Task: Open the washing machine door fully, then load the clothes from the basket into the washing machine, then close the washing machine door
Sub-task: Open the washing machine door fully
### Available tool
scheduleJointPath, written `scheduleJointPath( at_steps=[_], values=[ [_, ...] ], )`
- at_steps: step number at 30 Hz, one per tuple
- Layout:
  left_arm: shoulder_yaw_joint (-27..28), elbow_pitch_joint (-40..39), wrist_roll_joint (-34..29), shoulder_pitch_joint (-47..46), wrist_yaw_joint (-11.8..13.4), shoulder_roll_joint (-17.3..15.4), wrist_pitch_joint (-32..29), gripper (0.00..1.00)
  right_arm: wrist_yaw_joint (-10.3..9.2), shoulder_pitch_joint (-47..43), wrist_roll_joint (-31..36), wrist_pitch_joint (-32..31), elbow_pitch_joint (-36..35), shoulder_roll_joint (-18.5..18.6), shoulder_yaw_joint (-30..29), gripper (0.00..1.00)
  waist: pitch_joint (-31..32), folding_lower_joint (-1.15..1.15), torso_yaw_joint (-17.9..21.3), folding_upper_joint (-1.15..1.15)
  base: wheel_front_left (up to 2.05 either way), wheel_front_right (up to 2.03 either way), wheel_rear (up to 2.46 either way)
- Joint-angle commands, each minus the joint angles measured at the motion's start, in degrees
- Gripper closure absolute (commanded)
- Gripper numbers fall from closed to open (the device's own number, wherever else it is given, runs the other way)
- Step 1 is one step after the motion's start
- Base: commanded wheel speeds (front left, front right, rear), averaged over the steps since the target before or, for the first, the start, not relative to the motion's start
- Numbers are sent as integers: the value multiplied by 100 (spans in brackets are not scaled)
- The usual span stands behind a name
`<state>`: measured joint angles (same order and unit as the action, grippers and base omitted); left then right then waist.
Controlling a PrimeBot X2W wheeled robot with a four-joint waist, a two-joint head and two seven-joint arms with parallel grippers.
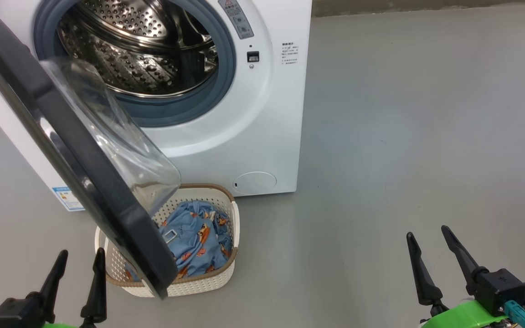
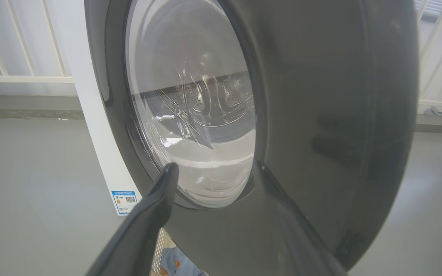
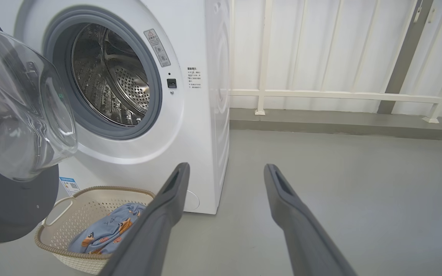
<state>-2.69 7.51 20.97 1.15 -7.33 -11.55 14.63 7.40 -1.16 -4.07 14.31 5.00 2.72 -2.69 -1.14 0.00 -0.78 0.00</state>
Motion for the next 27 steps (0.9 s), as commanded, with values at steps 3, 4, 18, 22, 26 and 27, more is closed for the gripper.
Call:
scheduleJointPath(
  at_steps=[3,4,18,22,26,27],
  values=[
    [207,-142,-44,-157,-15,-133,37,0,9,140,-3,69,-123,16,129,0,-24,0,9,0,0,0,0],
    [206,-149,-41,-155,-15,-134,37,0,9,145,-6,69,-122,16,129,0,-30,0,11,0,0,0,0],
    [184,-176,3,-147,-15,-110,37,100,9,156,-20,69,-61,16,167,0,-30,0,-5,0,0,0,0],
    [222,-174,121,-142,-15,-78,37,100,9,164,-12,69,-44,16,183,0,-33,0,0,0,0,0,0],
    [425,-339,231,-228,-15,-7,37,100,9,163,-27,69,-33,16,187,0,-36,0,5,0,0,0,0],
    [500,-432,249,-268,-15,6,37,100,9,161,-32,69,-32,16,188,0,-38,0,6,0,0,0,0]
  ],
)
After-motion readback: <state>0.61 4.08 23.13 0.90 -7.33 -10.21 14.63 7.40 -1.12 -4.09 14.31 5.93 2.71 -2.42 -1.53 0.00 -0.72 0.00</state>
